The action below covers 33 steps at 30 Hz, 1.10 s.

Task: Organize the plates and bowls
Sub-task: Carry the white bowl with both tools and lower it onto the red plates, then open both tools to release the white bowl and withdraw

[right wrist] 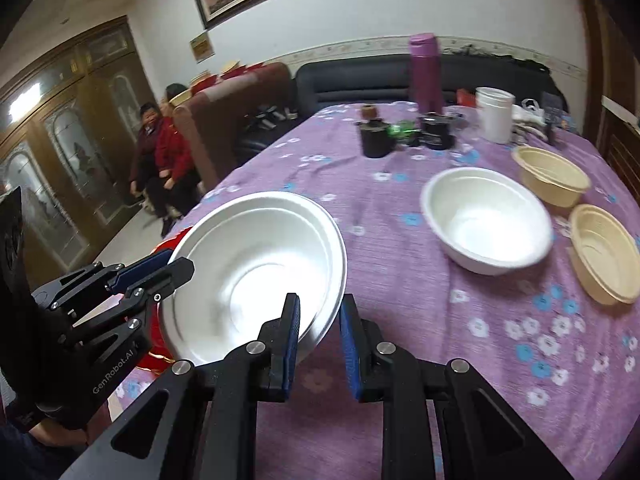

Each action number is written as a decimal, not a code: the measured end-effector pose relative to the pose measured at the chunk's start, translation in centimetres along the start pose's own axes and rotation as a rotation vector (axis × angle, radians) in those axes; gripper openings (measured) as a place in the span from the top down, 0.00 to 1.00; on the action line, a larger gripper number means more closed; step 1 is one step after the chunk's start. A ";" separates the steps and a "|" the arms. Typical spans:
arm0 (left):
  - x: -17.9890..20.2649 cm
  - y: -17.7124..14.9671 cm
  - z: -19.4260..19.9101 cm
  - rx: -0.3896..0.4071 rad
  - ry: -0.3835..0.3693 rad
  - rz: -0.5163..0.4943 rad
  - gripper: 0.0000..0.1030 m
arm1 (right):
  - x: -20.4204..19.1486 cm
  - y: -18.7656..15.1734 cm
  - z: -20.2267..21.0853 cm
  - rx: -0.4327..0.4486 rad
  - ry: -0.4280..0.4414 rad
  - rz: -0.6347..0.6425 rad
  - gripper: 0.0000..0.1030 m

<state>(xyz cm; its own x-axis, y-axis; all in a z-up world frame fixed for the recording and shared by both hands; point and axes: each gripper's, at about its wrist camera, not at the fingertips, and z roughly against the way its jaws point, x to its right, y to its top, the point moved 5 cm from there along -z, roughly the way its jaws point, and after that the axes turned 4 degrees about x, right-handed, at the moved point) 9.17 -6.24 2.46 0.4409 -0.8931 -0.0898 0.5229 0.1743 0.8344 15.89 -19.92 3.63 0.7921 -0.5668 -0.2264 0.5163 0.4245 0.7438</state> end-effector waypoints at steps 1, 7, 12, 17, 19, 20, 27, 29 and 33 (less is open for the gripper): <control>-0.9 -0.2 0.1 -0.002 0.011 0.012 0.85 | -0.7 0.1 -0.5 -0.009 0.015 0.006 0.78; -5.0 -1.7 0.2 -0.036 0.068 0.071 0.85 | -4.4 0.6 -3.4 -0.049 0.068 0.063 0.78; -7.5 -3.6 -0.2 -0.078 0.096 0.106 0.85 | -7.0 -0.2 -6.4 -0.112 0.101 0.093 0.78; -8.5 -5.0 -1.4 -0.122 0.092 0.142 0.85 | -7.7 -0.9 -8.4 -0.154 0.111 0.102 0.78; -8.7 -5.2 -1.6 -0.123 0.098 0.138 0.85 | -7.7 -1.1 -9.0 -0.167 0.107 0.100 0.78; -8.8 -5.3 -1.7 -0.125 0.099 0.136 0.85 | -7.8 -1.2 -9.3 -0.173 0.106 0.101 0.78; -8.8 -5.7 -2.6 -0.141 0.096 0.144 0.85 | -7.5 -1.6 -10.0 -0.185 0.098 0.095 0.78; -8.8 -5.7 -2.6 -0.140 0.099 0.144 0.85 | -7.5 -1.6 -10.1 -0.186 0.098 0.094 0.78; -8.9 -5.7 -2.6 -0.140 0.100 0.143 0.85 | -7.6 -1.6 -10.2 -0.180 0.100 0.095 0.78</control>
<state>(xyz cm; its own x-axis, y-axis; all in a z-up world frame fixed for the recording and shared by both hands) 4.16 1.75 -2.96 0.5849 -0.8104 -0.0351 0.5428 0.3588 0.7593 12.38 -9.14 -2.25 0.8634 -0.4498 -0.2284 0.4808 0.5968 0.6424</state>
